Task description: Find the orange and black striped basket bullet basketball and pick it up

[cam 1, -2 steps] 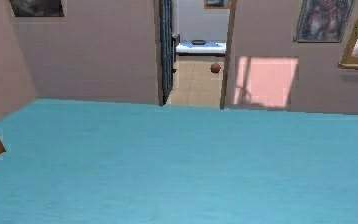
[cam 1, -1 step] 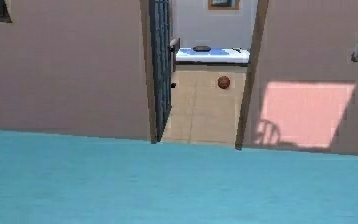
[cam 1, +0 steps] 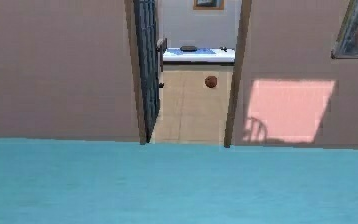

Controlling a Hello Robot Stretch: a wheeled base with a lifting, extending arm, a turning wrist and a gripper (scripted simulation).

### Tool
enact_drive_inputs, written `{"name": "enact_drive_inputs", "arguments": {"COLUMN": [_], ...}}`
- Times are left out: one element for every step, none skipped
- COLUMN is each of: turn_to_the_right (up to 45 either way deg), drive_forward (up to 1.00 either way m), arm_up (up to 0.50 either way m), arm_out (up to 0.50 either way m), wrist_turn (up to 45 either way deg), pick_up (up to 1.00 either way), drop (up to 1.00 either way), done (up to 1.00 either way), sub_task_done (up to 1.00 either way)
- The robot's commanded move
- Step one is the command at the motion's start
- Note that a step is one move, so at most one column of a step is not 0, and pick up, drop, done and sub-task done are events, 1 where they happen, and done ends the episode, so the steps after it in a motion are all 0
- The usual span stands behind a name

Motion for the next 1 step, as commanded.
{"name": "enact_drive_inputs", "arguments": {"turn_to_the_right": [0.0], "drive_forward": [1.0], "arm_up": [0.0], "arm_out": [0.0], "wrist_turn": [0.0], "pick_up": [0.0], "drop": [0.0], "done": [0.0], "sub_task_done": [0.0]}}
